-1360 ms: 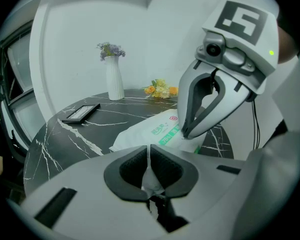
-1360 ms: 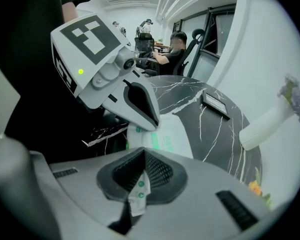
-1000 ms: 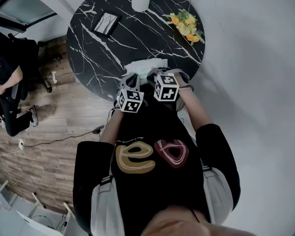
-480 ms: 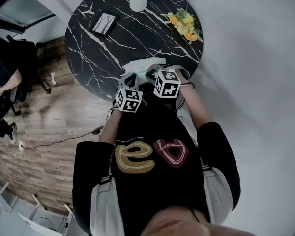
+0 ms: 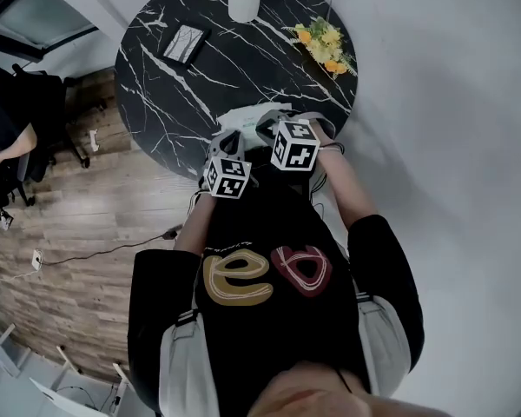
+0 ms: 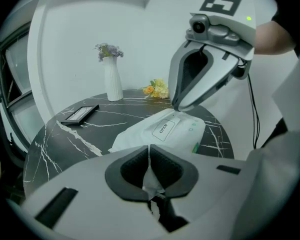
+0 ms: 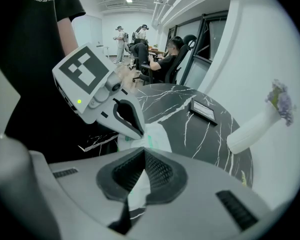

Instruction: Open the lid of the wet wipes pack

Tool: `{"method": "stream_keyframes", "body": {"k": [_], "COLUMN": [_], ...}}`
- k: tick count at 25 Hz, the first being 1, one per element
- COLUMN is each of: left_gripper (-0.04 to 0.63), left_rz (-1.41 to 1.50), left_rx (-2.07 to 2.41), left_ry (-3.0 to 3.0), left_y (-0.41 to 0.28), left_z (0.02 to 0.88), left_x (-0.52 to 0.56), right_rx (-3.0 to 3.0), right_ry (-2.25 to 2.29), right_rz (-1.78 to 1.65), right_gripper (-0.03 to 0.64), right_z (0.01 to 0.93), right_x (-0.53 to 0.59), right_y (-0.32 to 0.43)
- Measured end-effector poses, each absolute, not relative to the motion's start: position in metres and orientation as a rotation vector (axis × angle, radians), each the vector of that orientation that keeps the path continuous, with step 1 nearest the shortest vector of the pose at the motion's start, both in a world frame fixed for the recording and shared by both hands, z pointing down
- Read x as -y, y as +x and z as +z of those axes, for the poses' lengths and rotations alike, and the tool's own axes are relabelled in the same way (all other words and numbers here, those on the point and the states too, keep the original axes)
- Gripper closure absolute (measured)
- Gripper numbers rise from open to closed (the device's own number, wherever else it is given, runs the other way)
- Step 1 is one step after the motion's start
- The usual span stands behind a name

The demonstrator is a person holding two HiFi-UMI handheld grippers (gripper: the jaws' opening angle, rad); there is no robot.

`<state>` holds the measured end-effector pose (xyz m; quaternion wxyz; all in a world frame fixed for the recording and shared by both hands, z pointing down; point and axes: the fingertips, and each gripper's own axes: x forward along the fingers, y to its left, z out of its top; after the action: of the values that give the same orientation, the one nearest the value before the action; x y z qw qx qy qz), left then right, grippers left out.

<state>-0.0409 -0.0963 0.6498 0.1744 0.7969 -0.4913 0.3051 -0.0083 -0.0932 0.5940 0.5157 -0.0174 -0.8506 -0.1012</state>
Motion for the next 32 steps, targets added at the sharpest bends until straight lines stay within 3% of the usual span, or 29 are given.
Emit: {"method": "stream_keyframes", "body": {"k": [32], "left_gripper": [0.571], "left_rz": [0.833], "left_rx": [1.318], "left_ry": [2.338], "left_y": [-0.040], "left_z": [0.650], "left_x": [0.096], "right_rx": [2.004], "right_ry": [0.044], "right_rz": [-0.245], "right_gripper": [0.606], "right_z": [0.577], "right_x": [0.135], "right_y": [-0.021]}}
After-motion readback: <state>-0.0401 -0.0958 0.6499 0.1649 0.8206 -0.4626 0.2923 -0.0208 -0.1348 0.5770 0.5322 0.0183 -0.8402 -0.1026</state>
